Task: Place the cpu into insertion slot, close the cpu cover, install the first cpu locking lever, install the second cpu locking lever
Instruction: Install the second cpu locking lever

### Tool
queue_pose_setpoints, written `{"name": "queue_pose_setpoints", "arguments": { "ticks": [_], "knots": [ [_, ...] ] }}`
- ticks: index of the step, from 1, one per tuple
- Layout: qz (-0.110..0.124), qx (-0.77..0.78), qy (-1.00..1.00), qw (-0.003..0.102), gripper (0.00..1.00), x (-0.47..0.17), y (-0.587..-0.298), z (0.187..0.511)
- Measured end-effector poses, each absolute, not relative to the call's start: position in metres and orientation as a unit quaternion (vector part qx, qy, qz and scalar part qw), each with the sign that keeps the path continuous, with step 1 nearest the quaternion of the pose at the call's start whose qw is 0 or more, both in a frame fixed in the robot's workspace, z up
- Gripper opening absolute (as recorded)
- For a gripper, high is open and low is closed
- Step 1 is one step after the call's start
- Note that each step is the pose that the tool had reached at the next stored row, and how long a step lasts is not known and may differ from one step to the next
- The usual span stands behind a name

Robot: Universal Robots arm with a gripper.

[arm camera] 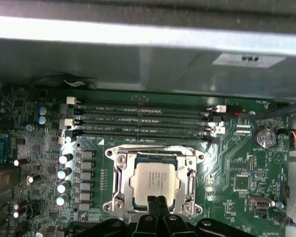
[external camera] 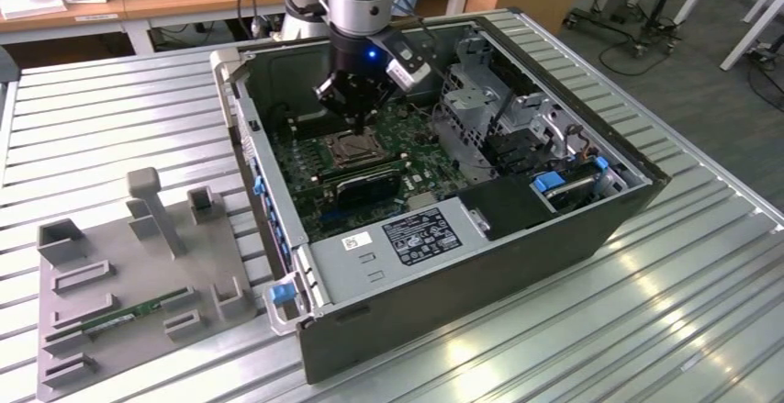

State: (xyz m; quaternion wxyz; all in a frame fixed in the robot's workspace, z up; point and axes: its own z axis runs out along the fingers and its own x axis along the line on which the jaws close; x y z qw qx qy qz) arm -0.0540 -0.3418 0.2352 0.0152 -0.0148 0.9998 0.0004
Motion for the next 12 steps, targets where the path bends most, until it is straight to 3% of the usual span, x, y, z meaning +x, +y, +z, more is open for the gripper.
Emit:
{"name": "queue_pose_setpoints", "arguments": {
  "ticks": [12],
  "knots": [
    [0.0,-0.015,1.0,0.015,0.11,-0.054,-0.355,0.235]
  ]
}}
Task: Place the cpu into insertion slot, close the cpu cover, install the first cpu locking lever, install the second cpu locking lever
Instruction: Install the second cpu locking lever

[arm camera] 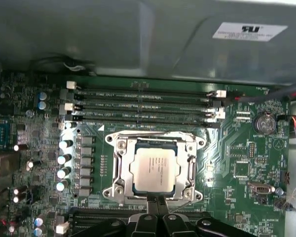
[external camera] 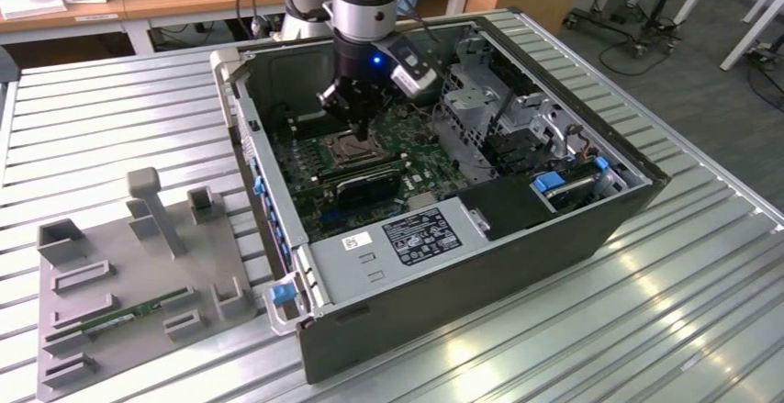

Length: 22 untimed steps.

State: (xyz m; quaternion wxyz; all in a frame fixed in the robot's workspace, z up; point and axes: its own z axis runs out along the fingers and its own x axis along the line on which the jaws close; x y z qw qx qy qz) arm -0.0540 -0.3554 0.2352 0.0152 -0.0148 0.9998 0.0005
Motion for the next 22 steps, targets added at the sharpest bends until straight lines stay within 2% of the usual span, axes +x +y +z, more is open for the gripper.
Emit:
{"name": "queue_pose_setpoints", "arguments": {
  "ticks": [22],
  "knots": [
    [0.0,-0.015,1.0,0.015,0.11,-0.059,-0.369,0.234]
  ]
}}
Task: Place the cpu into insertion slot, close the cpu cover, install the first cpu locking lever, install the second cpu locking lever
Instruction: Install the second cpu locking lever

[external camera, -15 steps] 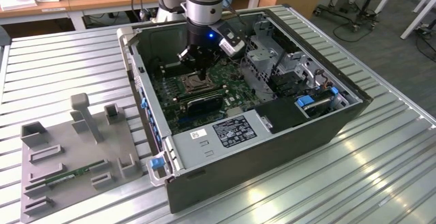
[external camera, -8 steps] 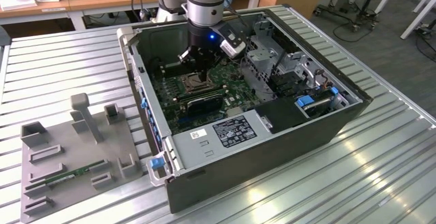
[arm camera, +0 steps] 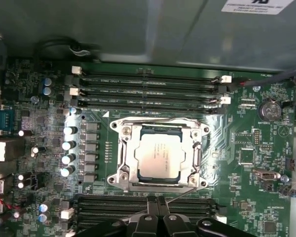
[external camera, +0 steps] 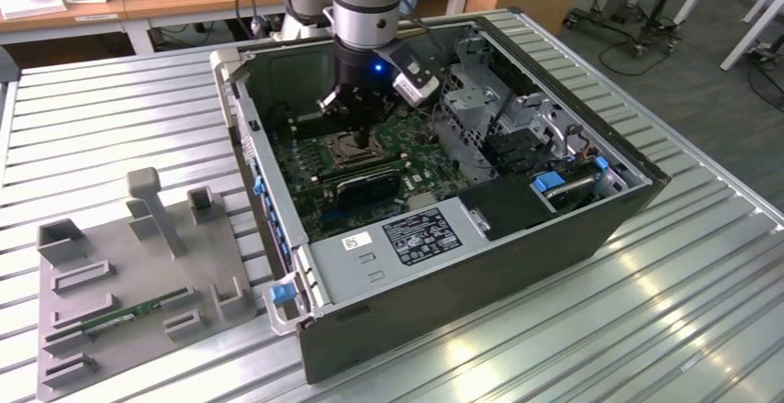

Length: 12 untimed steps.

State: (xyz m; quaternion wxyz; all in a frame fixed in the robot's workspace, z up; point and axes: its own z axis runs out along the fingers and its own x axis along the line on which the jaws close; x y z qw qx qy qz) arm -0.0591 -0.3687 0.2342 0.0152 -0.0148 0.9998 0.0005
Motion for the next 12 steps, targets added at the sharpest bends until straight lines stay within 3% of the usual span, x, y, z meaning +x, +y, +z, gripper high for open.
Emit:
{"name": "queue_pose_setpoints", "arguments": {
  "ticks": [12],
  "knots": [
    [0.0,-0.015,1.0,0.015,0.11,-0.073,-0.369,0.232]
  ]
}}
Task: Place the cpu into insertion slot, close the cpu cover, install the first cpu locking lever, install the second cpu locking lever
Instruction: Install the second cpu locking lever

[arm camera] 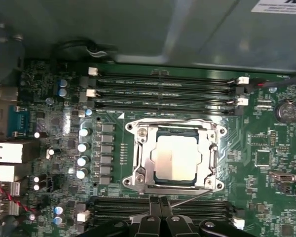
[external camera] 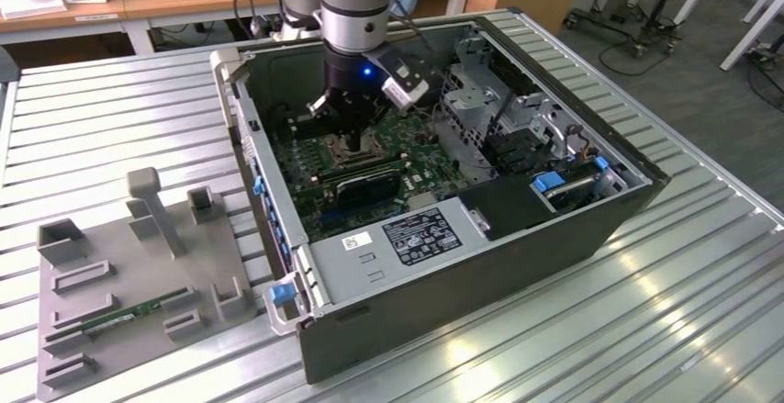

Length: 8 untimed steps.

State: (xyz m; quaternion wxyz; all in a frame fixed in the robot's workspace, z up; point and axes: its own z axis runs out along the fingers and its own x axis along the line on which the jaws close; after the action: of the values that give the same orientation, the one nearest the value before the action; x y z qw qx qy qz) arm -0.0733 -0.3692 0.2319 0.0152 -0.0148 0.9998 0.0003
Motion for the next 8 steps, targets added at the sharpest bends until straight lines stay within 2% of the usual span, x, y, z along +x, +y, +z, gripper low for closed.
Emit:
{"name": "queue_pose_setpoints", "arguments": {
  "ticks": [8],
  "knots": [
    [0.0,-0.015,1.0,0.015,0.11,-0.0809,-0.3698,0.2303]
  ]
}}
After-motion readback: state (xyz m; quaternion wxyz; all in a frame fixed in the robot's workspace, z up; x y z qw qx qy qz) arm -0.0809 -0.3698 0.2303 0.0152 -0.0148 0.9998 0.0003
